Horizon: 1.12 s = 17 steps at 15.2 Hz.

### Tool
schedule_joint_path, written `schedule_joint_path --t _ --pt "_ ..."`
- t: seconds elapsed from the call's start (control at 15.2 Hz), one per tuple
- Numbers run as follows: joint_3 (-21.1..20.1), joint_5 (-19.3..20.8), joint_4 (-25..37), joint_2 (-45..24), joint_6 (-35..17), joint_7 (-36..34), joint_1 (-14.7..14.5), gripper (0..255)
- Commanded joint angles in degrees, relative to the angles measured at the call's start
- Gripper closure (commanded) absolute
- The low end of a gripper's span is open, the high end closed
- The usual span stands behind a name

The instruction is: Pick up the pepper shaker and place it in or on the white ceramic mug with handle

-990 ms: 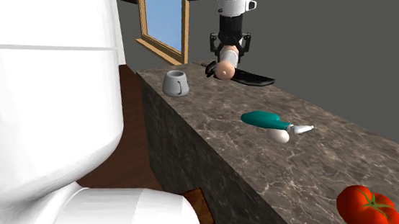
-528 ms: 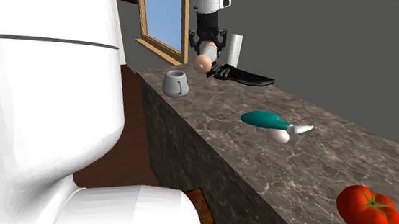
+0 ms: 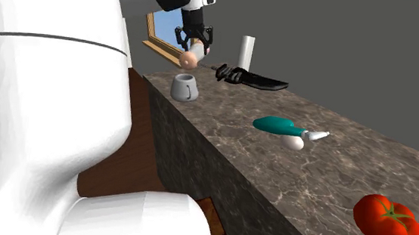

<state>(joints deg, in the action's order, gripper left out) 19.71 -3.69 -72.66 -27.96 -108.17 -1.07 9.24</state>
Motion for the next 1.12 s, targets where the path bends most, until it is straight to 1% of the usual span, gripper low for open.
schedule_joint_path --t 0.0,0.07,0.59,1.06 --pt "-0.64 -0.41 5.92 -3.46 2.64 -1.86 -0.55 255" --pt "-0.98 -0.64 9.3 -5.5 4.07 -2.8 -0.77 255" --pt "-1.03 -0.5 2.14 -4.94 -2.46 -3.06 -1.55 255" --pt "-1.17 -0.6 -2.29 -5.33 -7.23 -3.21 -1.88 255"
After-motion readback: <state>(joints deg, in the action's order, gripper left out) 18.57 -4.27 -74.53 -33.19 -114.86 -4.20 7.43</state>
